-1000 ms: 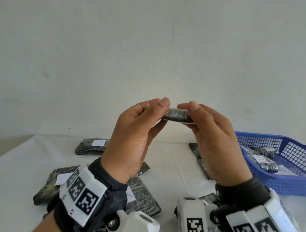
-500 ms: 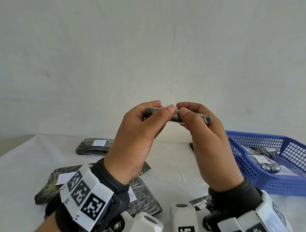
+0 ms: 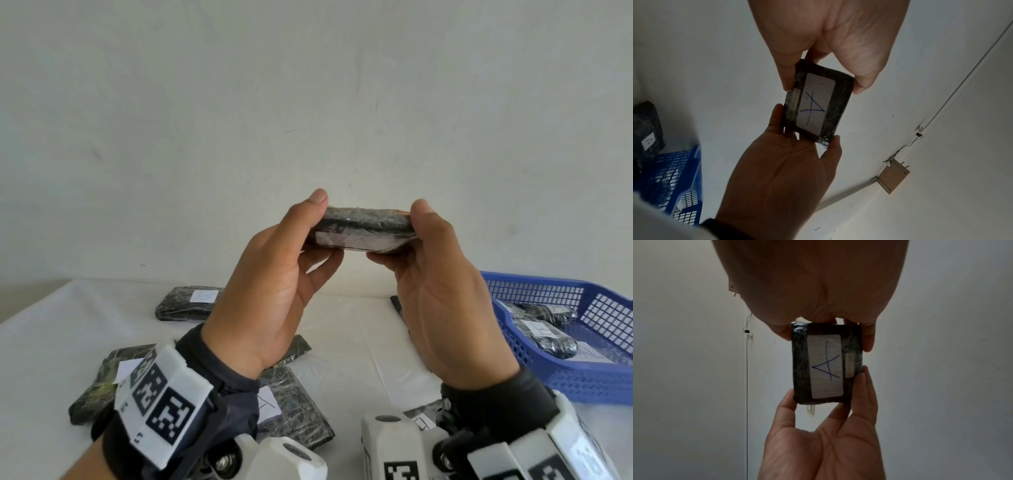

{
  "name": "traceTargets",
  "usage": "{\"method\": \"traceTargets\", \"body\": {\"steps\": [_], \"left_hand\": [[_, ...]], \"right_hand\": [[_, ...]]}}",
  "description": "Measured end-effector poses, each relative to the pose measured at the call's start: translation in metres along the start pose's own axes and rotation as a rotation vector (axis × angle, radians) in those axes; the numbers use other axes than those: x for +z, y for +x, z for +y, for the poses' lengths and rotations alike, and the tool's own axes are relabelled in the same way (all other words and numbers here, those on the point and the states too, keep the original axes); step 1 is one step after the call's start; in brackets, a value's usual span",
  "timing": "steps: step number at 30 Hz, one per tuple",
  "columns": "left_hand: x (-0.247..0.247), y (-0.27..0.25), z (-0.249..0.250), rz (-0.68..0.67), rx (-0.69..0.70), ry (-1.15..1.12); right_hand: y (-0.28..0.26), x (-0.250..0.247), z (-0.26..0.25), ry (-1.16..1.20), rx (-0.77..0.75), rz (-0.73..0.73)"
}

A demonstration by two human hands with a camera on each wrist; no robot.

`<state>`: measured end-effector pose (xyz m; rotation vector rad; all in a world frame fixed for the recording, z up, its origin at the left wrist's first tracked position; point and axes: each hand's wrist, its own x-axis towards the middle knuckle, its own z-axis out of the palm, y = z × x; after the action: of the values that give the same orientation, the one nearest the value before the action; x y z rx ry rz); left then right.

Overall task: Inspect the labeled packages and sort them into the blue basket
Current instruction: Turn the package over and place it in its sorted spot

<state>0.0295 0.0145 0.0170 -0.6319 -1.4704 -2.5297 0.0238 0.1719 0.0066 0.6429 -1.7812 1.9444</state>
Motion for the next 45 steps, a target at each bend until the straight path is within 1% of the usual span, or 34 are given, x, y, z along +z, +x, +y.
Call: {"method": "traceTargets", "body": {"steps": [4,7,11,14,18,21,24,28,30,32,34,35,37,39,41,43,45], "left_hand": [[0.002,-0.003,-0.002,-0.017,0.026,0.074],[0.001,-0.003,-0.003,-0.033,0.004,0.075],[0.001,-0.003,-0.004,-0.063,0.012,0.131],[0.003,-0.004,-0.005,-0.038,0.007,0.116],[0.005,-0.004,-0.004,-0.011,0.007,0.133],[0.005,-0.004,0.000,0.004,-0.001,0.097],[0.003,-0.003,0.003,-0.027,-0.015,0.104],[-0.004,0.001,0.005,0.024,-0.107,0.020],[-0.007,0.003,0.006,0.065,-0.121,0.076],[-0.009,0.003,0.006,0.094,-0.071,0.217],[-0.008,0.001,0.005,0.053,0.007,0.375],[-0.006,-0.001,0.005,0.027,0.036,0.417],[-0.002,-0.003,0.006,0.010,0.044,0.422],[-0.003,-0.002,0.006,0.028,0.039,0.441],[-0.005,-0.002,0.006,0.016,0.081,0.452],[-0.004,-0.003,0.007,0.010,0.111,0.399],[-0.004,-0.002,0.004,0.007,0.123,0.336]], "right_hand": [[-0.002,0.007,-0.006,-0.103,0.011,-0.005],[-0.004,0.008,-0.010,-0.183,0.030,-0.013],[-0.005,0.009,-0.009,-0.150,0.031,0.021],[-0.004,0.009,-0.006,-0.159,0.018,0.036],[-0.004,0.008,-0.003,-0.099,0.033,0.041],[-0.003,0.002,-0.001,-0.115,-0.021,-0.023],[-0.002,-0.004,0.000,-0.078,-0.023,-0.067],[-0.001,-0.004,-0.008,-0.076,-0.033,-0.123],[0.000,-0.006,-0.010,-0.208,-0.074,-0.094],[0.002,-0.009,-0.007,-0.407,-0.149,-0.026],[0.002,-0.009,-0.006,-0.553,-0.215,-0.004],[0.001,-0.009,-0.005,-0.606,-0.239,-0.011],[-0.001,-0.008,-0.006,-0.688,-0.274,-0.025],[-0.003,-0.005,-0.009,-0.751,-0.308,-0.044],[-0.005,-0.002,-0.010,-0.726,-0.326,-0.048],[-0.006,-0.001,-0.012,-0.610,-0.314,-0.041],[-0.007,0.002,-0.014,-0.415,-0.203,-0.040]]}}
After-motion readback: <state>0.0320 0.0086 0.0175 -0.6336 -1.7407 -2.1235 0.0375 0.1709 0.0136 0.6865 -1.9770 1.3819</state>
